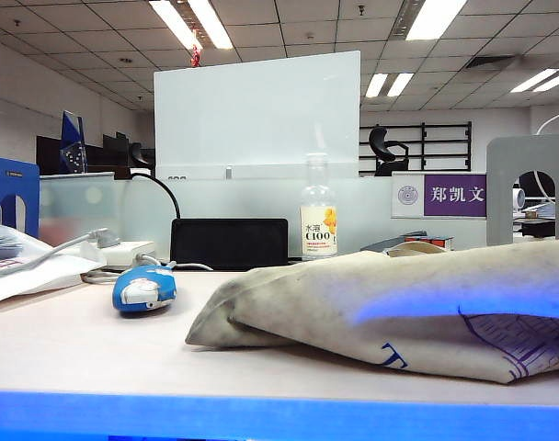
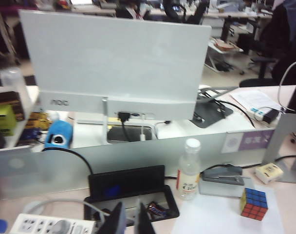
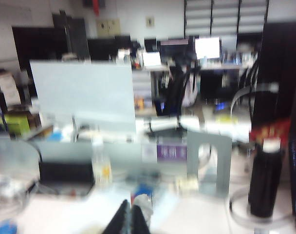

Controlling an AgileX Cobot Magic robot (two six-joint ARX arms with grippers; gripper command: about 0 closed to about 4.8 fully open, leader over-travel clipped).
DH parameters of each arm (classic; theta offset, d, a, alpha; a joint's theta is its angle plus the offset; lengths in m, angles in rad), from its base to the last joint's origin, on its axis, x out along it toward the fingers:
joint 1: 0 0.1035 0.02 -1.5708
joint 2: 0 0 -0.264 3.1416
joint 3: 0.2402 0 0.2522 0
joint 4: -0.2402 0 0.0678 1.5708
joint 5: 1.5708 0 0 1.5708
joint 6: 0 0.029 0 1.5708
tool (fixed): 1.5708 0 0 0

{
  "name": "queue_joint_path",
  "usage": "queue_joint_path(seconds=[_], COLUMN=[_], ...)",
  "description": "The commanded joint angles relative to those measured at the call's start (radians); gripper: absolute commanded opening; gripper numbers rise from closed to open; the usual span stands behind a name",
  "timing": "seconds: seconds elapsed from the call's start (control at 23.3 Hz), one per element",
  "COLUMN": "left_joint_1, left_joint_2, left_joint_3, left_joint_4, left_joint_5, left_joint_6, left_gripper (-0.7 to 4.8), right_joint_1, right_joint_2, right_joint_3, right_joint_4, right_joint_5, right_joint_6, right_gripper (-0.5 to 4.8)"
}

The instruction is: Take the glasses case out of the canvas bag and put it on the table.

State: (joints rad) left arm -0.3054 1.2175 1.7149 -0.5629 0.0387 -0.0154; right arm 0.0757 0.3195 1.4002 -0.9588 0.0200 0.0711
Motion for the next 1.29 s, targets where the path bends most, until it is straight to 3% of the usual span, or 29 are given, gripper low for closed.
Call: queue_joint_path(seconds=[0.04, 0.13, 0.43, 0.56, 0.69, 0.9, 1.29], left_joint_1=[-0.002, -0.002, -0.002, -0.002, -0.002, -0.002, -0.002], left_joint_2=[-0.148, -0.298, -0.661, -0.824, -0.947, -1.059, -1.066], left_joint_3=[-0.21, -0.431, -0.89, -1.065, -1.203, -1.381, -1.588], left_joint_4=[0.057, 0.136, 0.296, 0.38, 0.454, 0.557, 0.698], left_joint_5=[-0.042, -0.096, -0.151, -0.277, -0.336, -0.307, -0.28], left_joint_6=[0.045, 0.045, 0.023, -0.028, -0.018, -0.018, -0.026], left_gripper=[0.34, 0.34, 0.34, 0.34, 0.09, -0.07, -0.07], right_joint_1=[0.0, 0.0, 0.0, 0.0, 0.0, 0.0, -0.001], right_joint_2=[-0.098, -0.158, -0.175, -0.166, -0.161, -0.162, -0.161], right_joint_3=[-0.22, -0.389, -0.767, -0.902, -1.023, -1.208, -1.366], right_joint_4=[0.047, 0.168, 0.518, 0.659, 0.8, 1.015, 1.015], right_joint_5=[0.001, -0.053, -0.142, -0.153, -0.149, -0.148, -0.021], right_joint_6=[0.115, 0.116, 0.13, 0.168, 0.168, 0.164, 0.165], right_gripper=[-0.05, -0.05, -0.05, -0.06, -0.05, -0.05, -0.05])
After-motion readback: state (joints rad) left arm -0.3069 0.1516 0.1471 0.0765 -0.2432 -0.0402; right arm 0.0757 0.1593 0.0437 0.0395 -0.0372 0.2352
